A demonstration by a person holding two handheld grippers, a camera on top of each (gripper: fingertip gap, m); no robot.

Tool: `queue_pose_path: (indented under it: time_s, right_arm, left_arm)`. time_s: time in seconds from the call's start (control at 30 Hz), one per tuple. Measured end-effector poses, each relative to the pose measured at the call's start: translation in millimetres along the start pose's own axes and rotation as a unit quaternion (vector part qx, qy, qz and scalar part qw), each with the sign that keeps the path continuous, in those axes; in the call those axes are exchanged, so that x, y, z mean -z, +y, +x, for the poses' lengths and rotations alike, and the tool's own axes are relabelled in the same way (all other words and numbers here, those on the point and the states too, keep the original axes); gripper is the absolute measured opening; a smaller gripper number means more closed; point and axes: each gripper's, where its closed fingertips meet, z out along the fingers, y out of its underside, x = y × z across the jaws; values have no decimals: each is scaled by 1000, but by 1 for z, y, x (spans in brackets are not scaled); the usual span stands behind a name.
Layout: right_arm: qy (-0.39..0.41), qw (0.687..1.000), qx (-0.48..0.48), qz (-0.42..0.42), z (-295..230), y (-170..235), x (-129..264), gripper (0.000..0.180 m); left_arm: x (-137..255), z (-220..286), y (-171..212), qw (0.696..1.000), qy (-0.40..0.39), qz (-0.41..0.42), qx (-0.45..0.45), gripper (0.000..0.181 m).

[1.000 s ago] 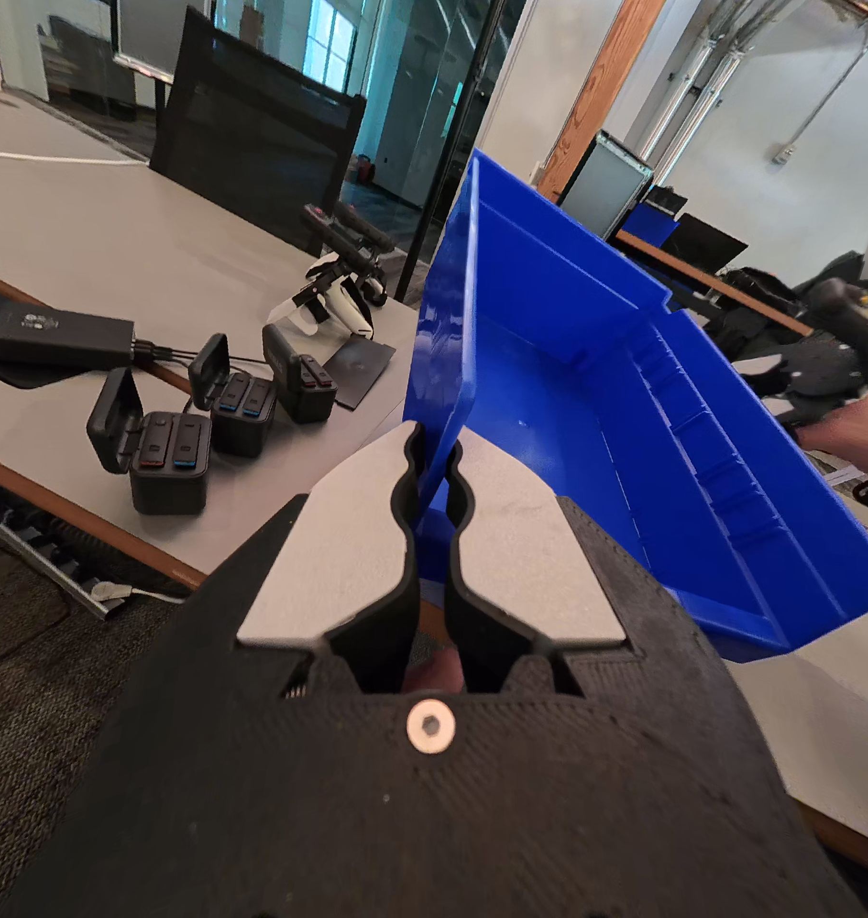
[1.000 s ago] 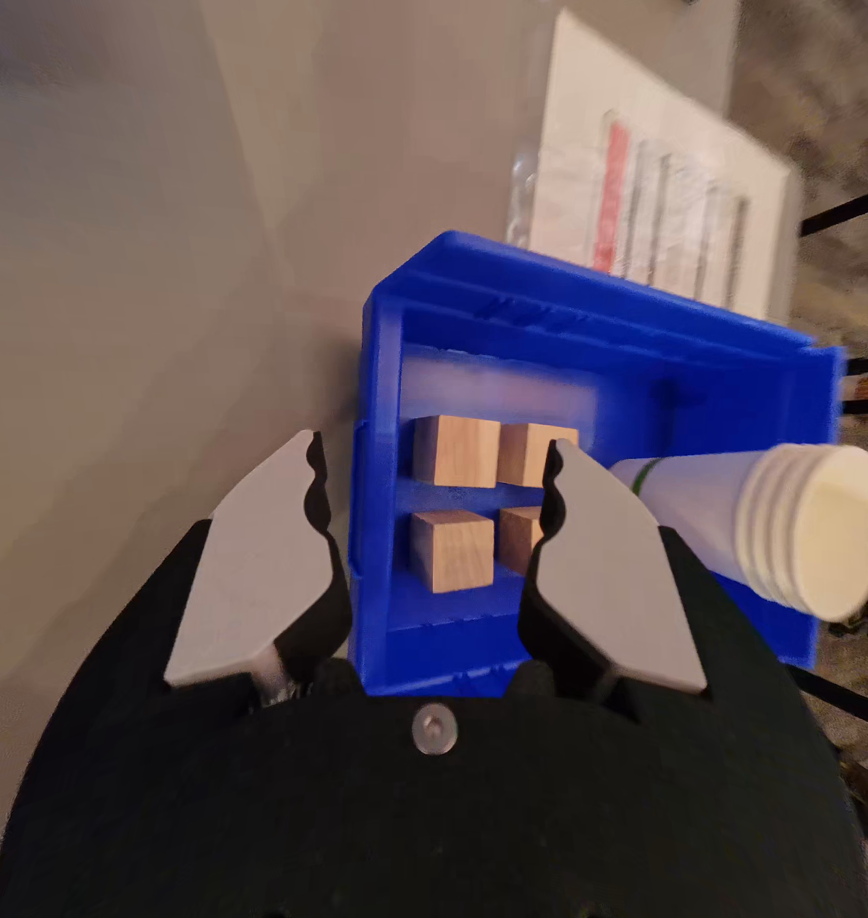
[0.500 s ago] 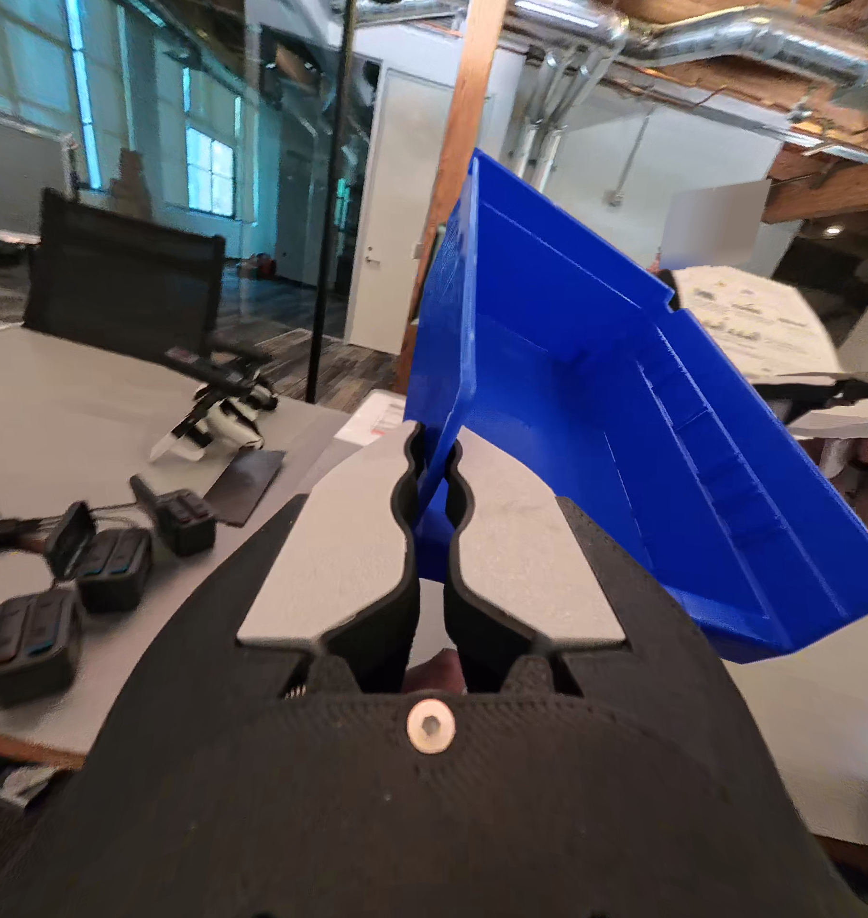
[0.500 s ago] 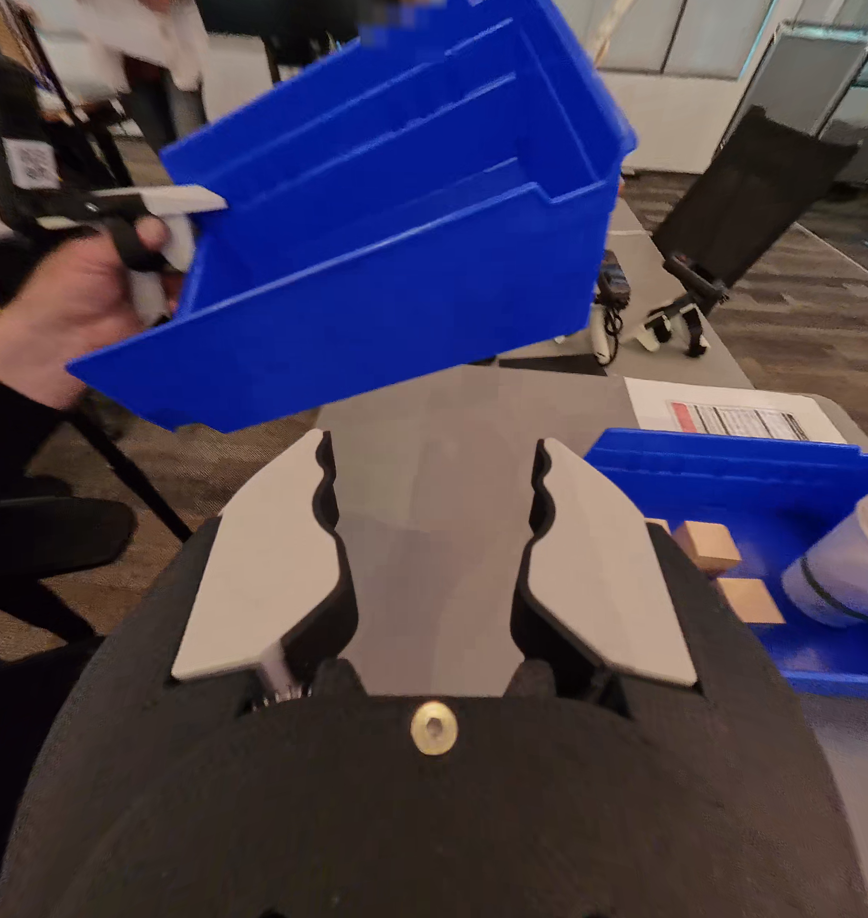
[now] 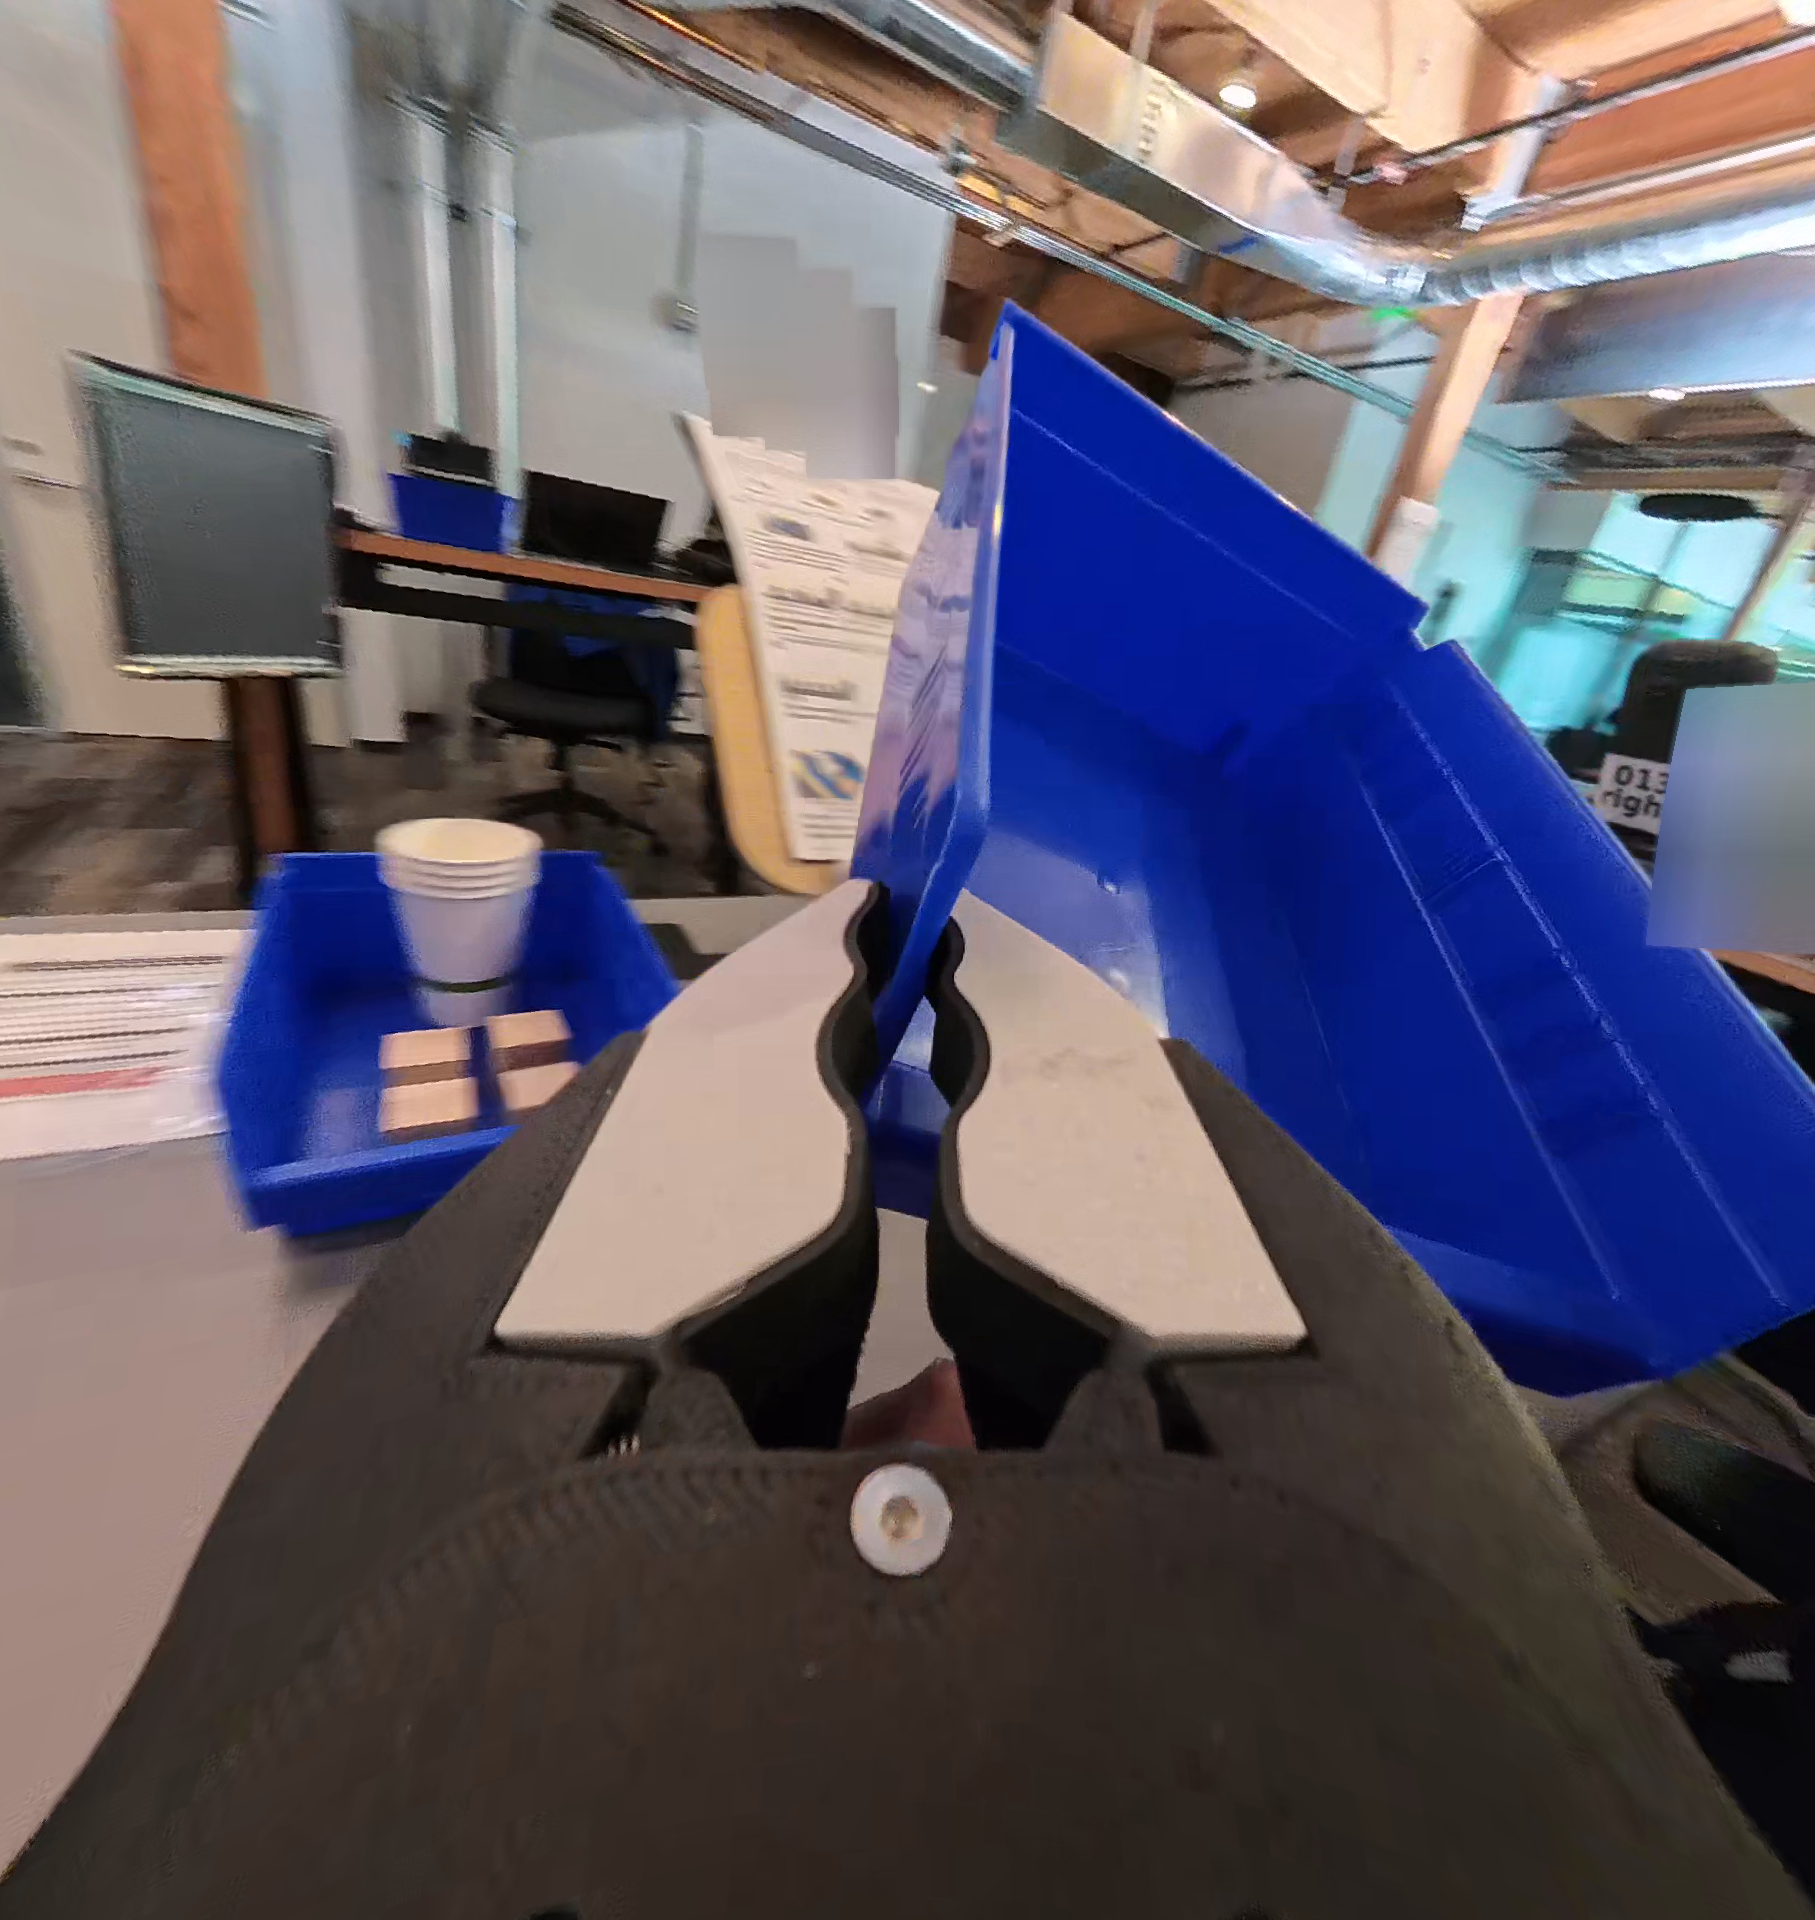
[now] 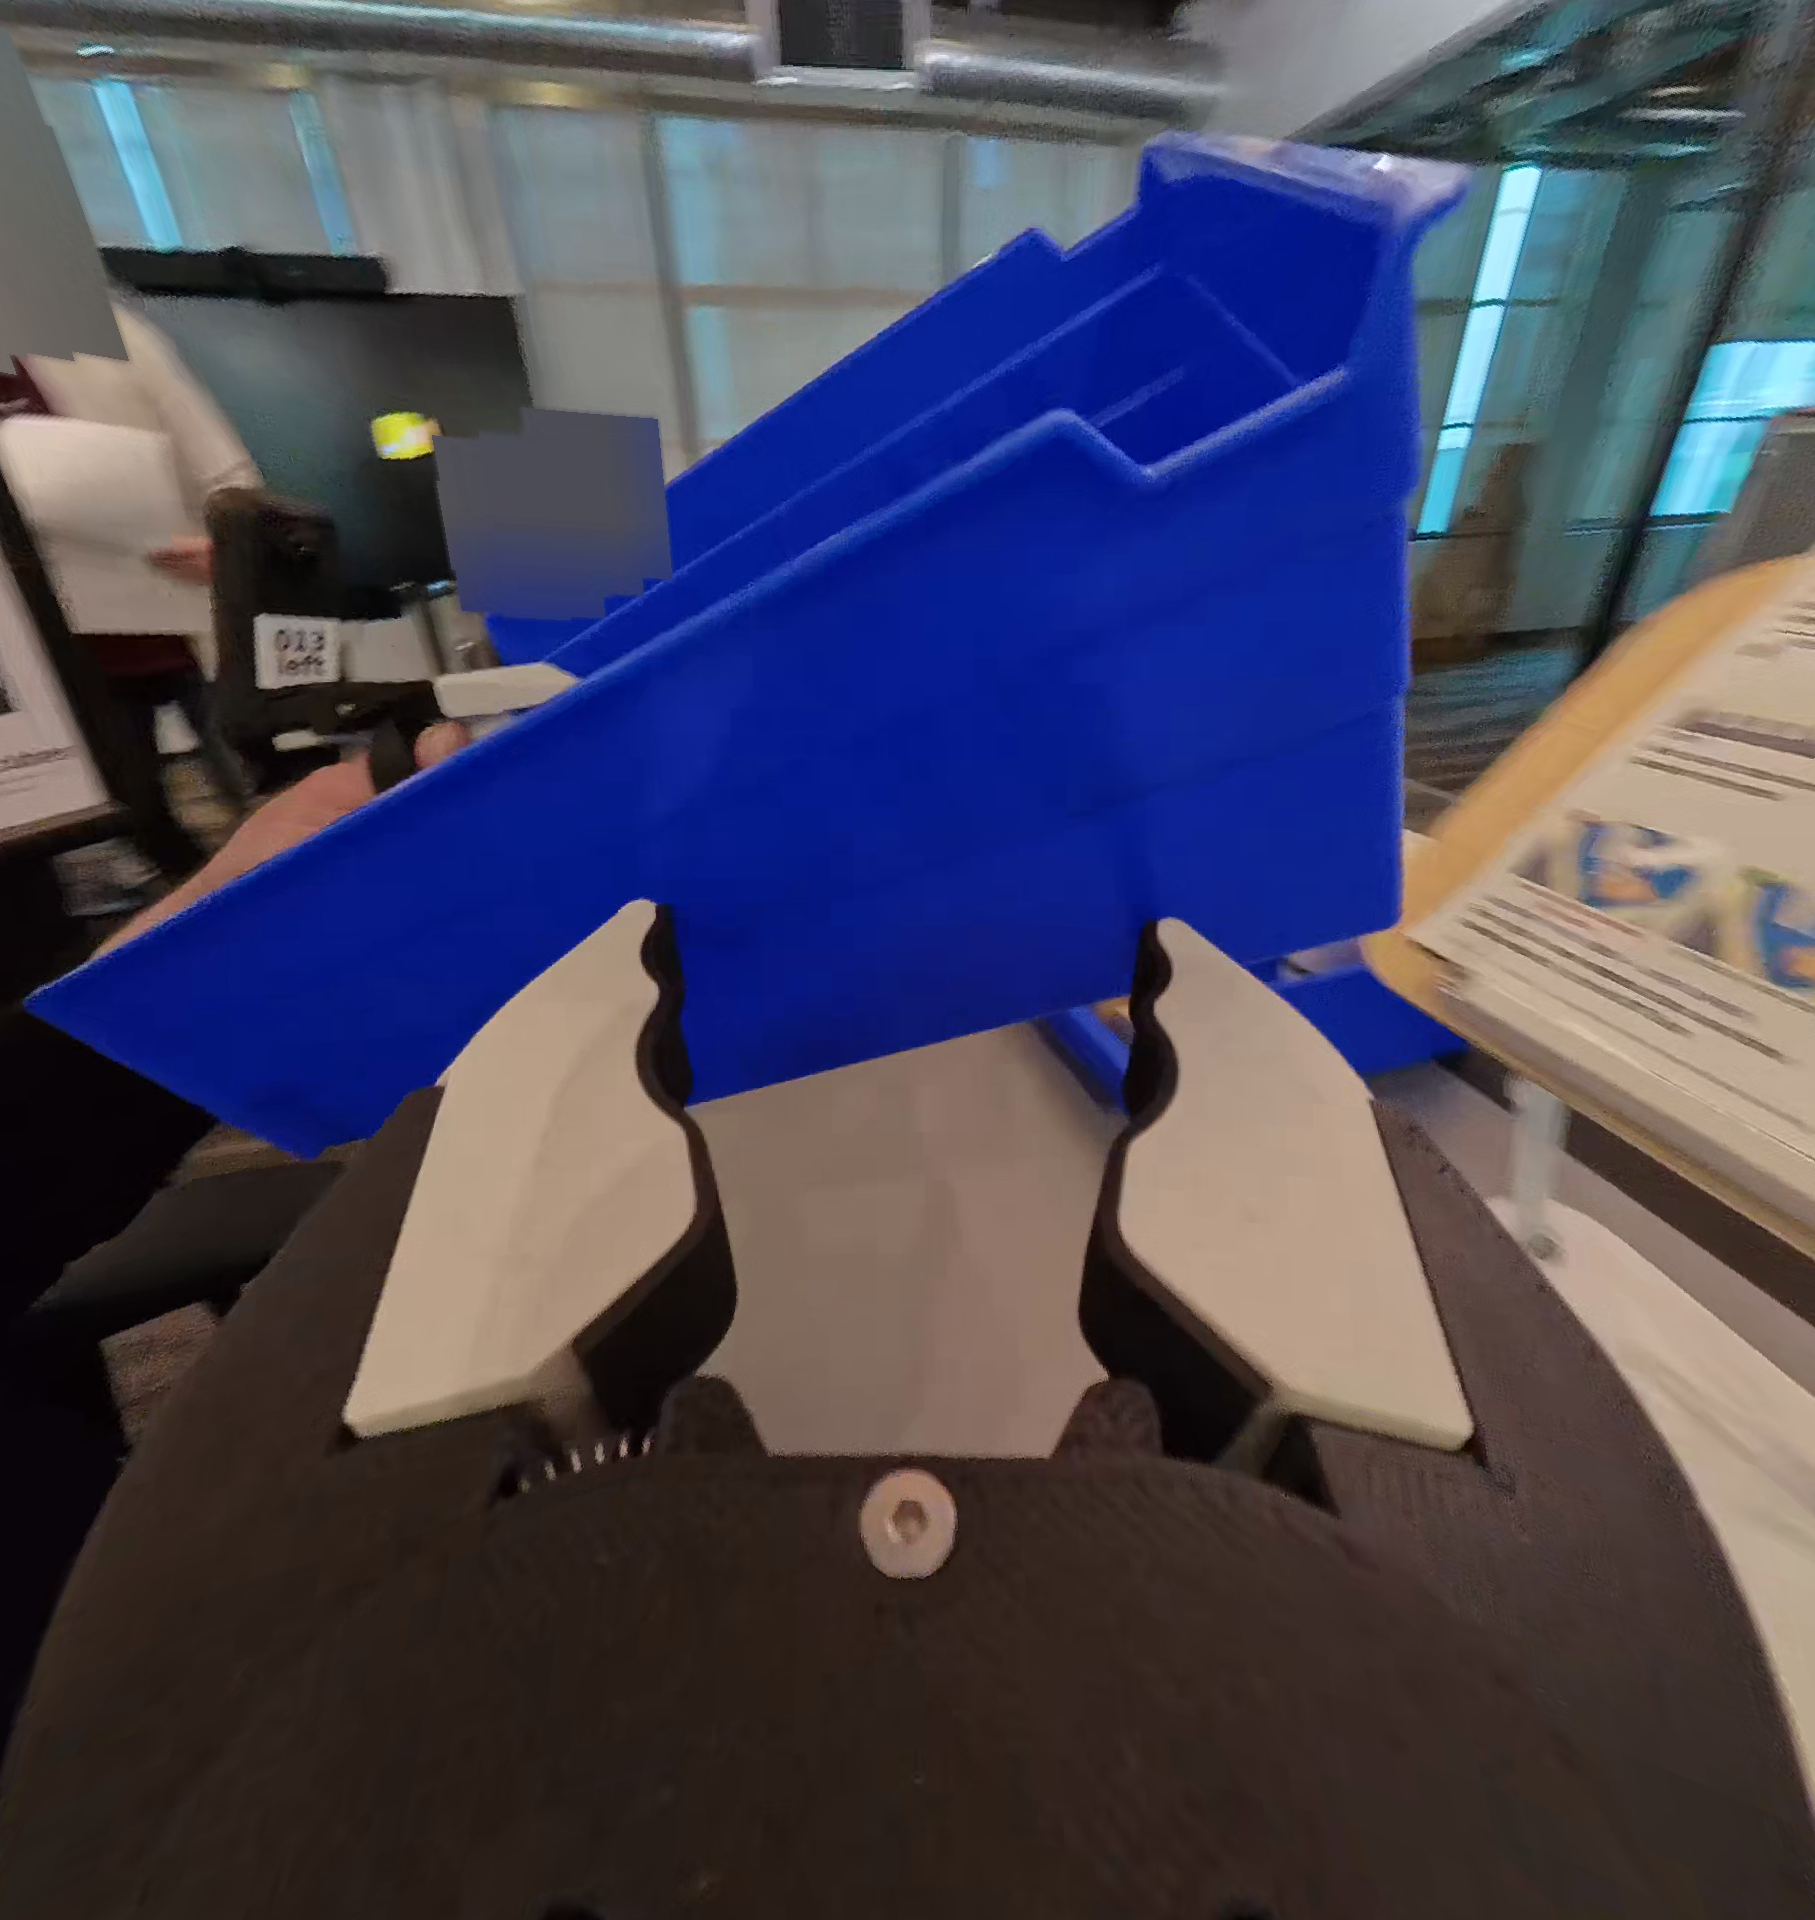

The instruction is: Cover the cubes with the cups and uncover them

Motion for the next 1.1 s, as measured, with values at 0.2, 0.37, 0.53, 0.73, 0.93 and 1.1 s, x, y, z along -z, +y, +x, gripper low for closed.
queue_pose_path:
  time_s: [0.2, 0.37, 0.53, 0.73, 0.93, 1.1]
  right_arm:
    - [120, 992, -12, 25, 25, 7, 121, 79]
    - [231, 972, -29, 22, 46, 26, 215, 79]
    - [301, 951, -74, -2, 75, 64, 289, 68]
    - [298, 940, -165, -36, 105, 114, 327, 62]
    - [274, 929, -233, -81, 131, 157, 333, 57]
    - [261, 921, -267, -116, 148, 180, 332, 54]
  left_arm:
    - [-92, 71, 43, 991, 120, -39, 36, 6]
    - [-165, 135, 92, 973, 204, -83, 64, 6]
    - [-222, 187, 159, 957, 241, -134, 87, 7]
    - [-251, 217, 227, 943, 245, -200, 104, 8]
    - [-260, 217, 264, 938, 223, -243, 103, 9]
    - [-262, 217, 271, 941, 211, -250, 85, 12]
